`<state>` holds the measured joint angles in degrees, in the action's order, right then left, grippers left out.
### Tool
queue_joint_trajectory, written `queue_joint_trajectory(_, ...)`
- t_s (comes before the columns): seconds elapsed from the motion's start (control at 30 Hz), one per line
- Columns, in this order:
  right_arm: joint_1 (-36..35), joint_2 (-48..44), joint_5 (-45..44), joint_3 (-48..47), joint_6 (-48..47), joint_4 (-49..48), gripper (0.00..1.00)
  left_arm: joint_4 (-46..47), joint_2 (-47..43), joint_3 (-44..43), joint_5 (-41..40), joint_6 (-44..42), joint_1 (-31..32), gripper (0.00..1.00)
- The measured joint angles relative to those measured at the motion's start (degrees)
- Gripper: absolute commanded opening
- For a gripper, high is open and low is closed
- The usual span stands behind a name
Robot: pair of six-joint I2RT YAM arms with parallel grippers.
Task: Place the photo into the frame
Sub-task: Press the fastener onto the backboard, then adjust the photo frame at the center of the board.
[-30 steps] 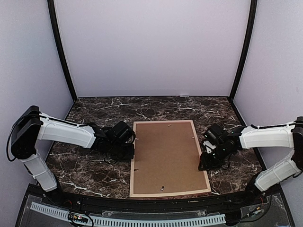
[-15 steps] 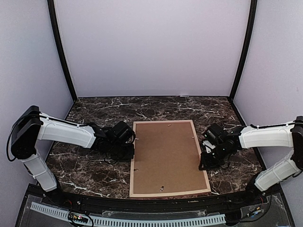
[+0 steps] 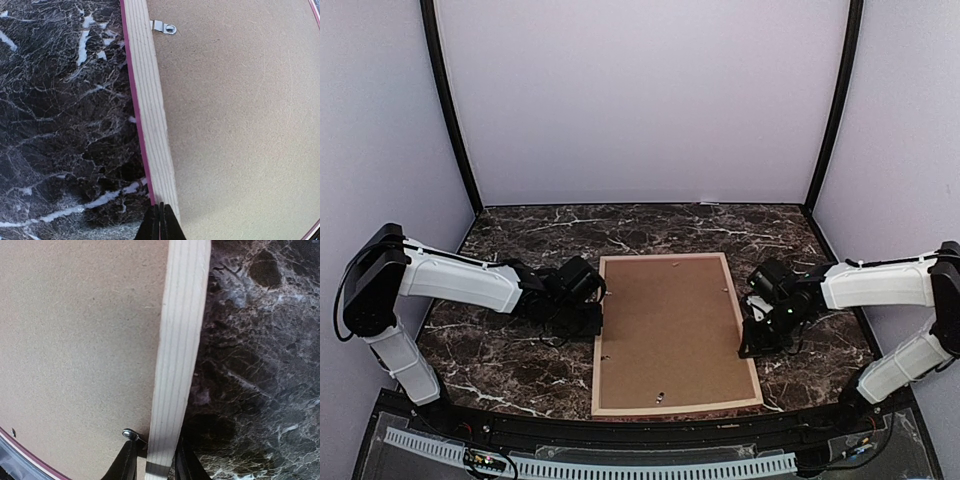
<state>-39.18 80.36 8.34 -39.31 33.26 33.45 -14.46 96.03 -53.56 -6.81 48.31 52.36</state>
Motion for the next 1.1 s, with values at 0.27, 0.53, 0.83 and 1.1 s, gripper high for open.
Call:
queue_joint_trajectory(0.27,2.27,-0.11,2.43,0.02,-1.2,0.04,0.39,0.0,0.0,0.0,0.0,0.0,0.0,0.03)
queue_joint_trajectory(0.53,4.46,0.0,2.82,-0.39,-2.21,-1.18,0.5,0.04,0.0,-0.02,0.07,0.04,0.0,0.07)
queue_joint_trajectory(0.83,6.36,4.96,2.01,-3.96,-2.97,-2.99,0.37,-0.44,0.0,-0.24,0.28,-0.22,0.02,0.27)
queue_joint_trajectory(1.1,6.45,11.89,-0.92,-11.87,-6.95,-1.25,0.13,-1.07,-1.7,-1.86,2.56,-3.85,-1.09,0.52)
